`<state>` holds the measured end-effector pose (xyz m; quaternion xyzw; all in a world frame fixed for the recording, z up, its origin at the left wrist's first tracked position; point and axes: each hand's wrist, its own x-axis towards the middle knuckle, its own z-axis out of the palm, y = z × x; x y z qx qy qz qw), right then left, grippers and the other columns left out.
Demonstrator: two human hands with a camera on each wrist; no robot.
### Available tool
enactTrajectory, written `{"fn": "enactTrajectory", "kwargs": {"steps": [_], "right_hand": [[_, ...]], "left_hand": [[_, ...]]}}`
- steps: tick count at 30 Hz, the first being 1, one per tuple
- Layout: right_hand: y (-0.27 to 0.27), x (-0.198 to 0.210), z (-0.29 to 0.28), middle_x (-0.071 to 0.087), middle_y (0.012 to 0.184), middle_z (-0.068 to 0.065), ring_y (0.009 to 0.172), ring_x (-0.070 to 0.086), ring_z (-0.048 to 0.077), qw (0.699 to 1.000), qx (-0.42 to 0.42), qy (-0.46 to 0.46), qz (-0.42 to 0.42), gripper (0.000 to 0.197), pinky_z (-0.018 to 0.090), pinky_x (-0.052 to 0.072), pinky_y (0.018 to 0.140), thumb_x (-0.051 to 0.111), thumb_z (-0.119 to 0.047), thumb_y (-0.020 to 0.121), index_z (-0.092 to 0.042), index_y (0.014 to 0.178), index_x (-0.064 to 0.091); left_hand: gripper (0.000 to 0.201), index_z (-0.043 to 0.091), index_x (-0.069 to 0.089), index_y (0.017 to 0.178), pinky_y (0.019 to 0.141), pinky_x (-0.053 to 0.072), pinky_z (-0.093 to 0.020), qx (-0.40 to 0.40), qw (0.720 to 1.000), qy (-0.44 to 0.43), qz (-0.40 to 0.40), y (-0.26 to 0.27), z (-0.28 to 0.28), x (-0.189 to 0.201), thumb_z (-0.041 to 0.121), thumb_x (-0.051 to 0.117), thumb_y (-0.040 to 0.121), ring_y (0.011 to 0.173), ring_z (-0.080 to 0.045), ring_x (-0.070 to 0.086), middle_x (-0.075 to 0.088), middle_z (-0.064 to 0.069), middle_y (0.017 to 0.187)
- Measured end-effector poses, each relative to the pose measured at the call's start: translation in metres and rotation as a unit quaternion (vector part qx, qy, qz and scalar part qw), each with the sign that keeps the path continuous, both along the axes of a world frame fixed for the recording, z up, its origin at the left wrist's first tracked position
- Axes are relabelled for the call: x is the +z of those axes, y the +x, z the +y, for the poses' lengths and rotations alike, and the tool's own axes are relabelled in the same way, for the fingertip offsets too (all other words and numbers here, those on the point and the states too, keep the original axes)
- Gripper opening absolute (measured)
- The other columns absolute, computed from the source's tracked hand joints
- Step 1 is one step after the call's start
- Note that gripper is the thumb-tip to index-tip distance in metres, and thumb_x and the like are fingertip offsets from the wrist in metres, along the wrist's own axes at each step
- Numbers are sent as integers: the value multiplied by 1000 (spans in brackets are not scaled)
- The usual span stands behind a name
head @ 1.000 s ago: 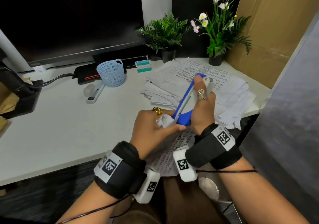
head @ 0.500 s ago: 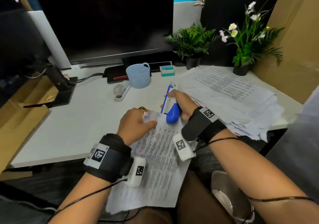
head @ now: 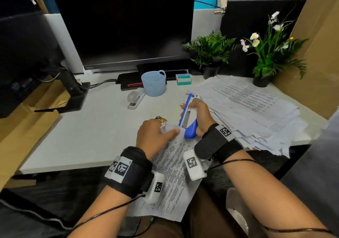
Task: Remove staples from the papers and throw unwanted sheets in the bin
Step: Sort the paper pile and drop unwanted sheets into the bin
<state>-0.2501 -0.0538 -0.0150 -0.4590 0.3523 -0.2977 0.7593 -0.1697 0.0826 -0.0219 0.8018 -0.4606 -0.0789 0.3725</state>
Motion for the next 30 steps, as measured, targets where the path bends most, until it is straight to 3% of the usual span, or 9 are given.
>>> {"fn": "enactTrajectory", "kwargs": {"steps": [4,9,11,13,16,18,21,25,30], "right_hand": [[0,-4,-4,60,63,4,51,54,17,999,-46,14,-14,46,25,46,50,52,-60,84,-16,86,64],[-2,-11,-7,61,73,7,59,55,19,998,-56,27,-24,50,26,50,55,51,-65,82,-18,93,66],[0,-11,-9,66,82,8,67,60,21,998,-48,27,-9,56,36,57,70,55,-68,77,-18,99,67],[0,-9,-11,69,90,8,74,65,22,999,0,28,15,66,49,55,84,61,-71,70,-19,109,66],[-7,-4,-17,68,98,19,85,66,30,996,61,48,45,43,45,55,79,61,-51,84,-11,99,62],[-11,-3,-23,64,110,25,98,64,35,994,67,68,51,32,43,55,73,59,-41,89,-11,97,59],[-13,-3,-27,63,115,23,106,62,34,994,69,78,45,43,45,54,78,59,-43,88,-10,115,57],[-14,1,-33,67,101,15,88,64,28,995,55,74,23,45,43,54,70,55,-47,88,-12,117,57],[-5,2,-46,67,106,10,98,63,29,993,68,100,8,33,45,48,92,55,-40,91,-14,110,63]], "left_hand": [[34,7,59,62,61,46,-32,-62,996,-46,50,-13,0,-2,31,66,85,59,-14,57,58,-1,60],[18,18,66,81,66,49,-26,-62,994,-54,67,-17,-2,-6,35,72,79,71,-5,60,66,9,77],[27,31,66,101,71,47,-19,-44,997,-41,49,-19,-5,-5,37,74,76,82,-2,59,66,16,93],[25,33,66,104,63,40,-13,-19,999,-27,11,-17,-8,-5,34,71,79,72,-1,57,66,15,86],[12,33,68,94,53,33,-17,0,1000,-11,-10,-12,-11,-8,31,67,82,51,-3,47,58,14,61],[12,34,67,94,52,32,-18,-3,1000,-4,-13,-11,-12,-10,33,66,83,52,-3,47,57,14,62],[17,33,68,99,52,30,-12,-9,1000,-13,3,-11,-12,-9,35,68,82,54,0,47,52,19,61],[19,29,69,98,59,37,-13,-17,1000,-3,8,-5,-9,-8,36,71,80,73,-7,58,65,8,85],[13,33,67,91,67,44,-21,-12,1000,-8,23,4,0,-6,35,72,79,81,-11,60,64,9,90]]}}
